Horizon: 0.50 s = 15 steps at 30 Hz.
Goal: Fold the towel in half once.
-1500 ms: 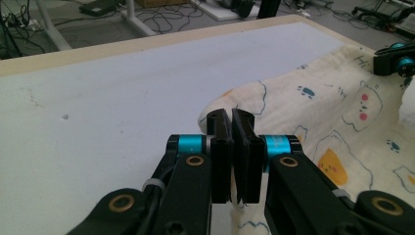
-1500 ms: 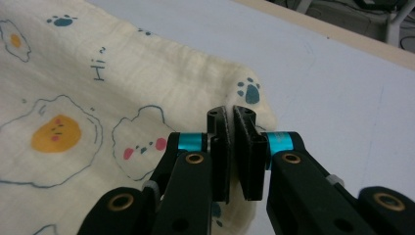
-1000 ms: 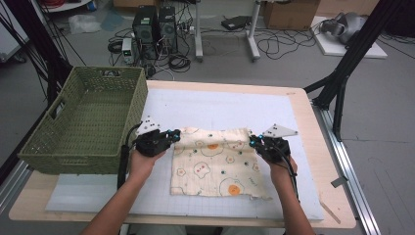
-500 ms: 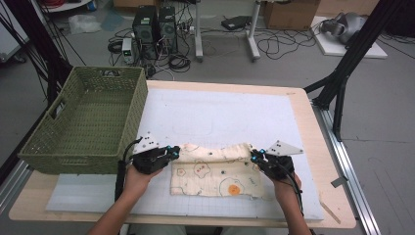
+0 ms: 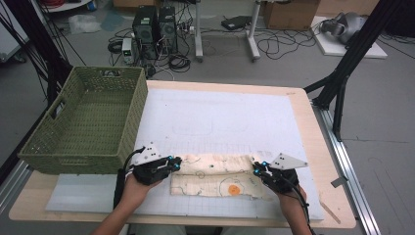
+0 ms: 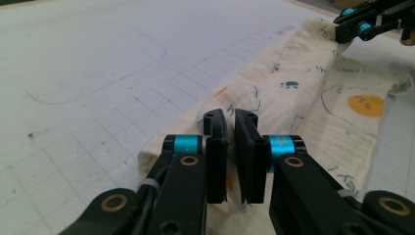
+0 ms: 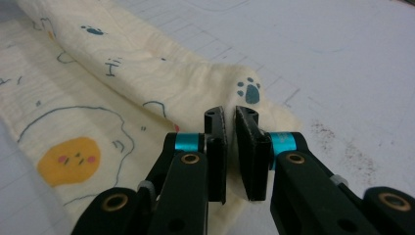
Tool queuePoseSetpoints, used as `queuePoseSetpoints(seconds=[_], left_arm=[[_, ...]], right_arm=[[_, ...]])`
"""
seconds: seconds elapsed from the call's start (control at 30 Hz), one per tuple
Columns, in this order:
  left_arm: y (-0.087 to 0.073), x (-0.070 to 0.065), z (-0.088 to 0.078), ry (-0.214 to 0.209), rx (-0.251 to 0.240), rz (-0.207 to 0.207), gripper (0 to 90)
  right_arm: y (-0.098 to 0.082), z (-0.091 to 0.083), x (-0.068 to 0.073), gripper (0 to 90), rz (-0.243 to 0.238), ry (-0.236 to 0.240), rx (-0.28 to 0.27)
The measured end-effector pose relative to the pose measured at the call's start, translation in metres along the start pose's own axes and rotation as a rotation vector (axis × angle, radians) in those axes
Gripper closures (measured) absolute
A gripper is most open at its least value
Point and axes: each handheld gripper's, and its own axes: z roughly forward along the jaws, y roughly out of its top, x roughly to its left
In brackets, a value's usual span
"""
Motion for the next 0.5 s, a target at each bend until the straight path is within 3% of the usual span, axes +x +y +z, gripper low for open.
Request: queuePoseSetpoints(seconds=[0.13,0.2,0.27,0.5], left_arm=[[-0.002,0.003,0.000,-0.002,0.006,-0.033,71.1],[0.000,0.006,-0.002,-0.001,-0.013,-0.079,56.1],[0.003,0.011,-0.006,0.011,-0.028,-0.089,46.7],[0.002,0.024,-0.016,0.054,-0.062,-0.132,45.4]], right_arm=[[-0.005,-0.002,0.000,75.4,0.006,0.018,0.015],[-0.006,-0.006,-0.003,64.2,0.028,0.017,-0.003],[-0.006,-0.011,-0.006,60.8,0.038,0.022,-0.021],[-0.007,-0.030,-0.017,56.7,0.086,-0.010,-0.103]])
